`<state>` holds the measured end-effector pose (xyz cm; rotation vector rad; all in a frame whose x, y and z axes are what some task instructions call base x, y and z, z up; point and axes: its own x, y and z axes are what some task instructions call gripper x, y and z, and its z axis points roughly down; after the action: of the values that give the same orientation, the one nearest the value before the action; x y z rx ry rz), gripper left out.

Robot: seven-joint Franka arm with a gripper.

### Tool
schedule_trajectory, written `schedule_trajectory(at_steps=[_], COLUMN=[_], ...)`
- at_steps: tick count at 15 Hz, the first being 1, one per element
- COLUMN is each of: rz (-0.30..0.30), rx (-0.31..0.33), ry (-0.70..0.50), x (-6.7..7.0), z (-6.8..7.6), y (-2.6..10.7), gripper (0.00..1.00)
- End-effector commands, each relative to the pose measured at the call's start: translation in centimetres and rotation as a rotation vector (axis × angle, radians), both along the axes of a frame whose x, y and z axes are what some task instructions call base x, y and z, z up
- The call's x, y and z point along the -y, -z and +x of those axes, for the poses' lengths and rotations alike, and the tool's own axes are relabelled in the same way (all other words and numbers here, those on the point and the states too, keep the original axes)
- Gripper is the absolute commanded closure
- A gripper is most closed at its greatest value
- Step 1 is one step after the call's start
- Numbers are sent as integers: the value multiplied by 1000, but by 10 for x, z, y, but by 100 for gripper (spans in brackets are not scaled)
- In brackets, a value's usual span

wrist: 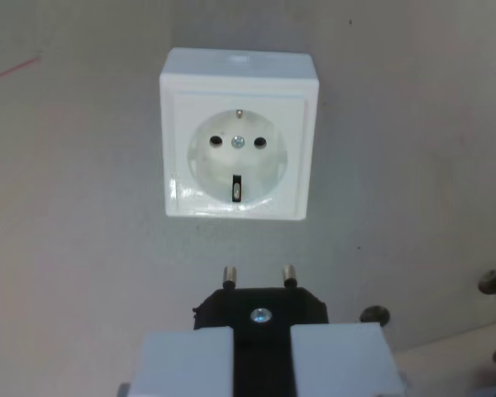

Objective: Move above the white socket

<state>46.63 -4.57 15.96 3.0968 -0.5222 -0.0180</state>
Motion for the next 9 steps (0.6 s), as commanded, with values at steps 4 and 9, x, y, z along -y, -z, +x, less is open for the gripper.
schedule_trajectory(at_steps=[4,9], rz=[-1,2], rx=[47,32], ry=[71,71], x=[-4,-4], z=[9,15], y=[20,32], gripper=[100,100])
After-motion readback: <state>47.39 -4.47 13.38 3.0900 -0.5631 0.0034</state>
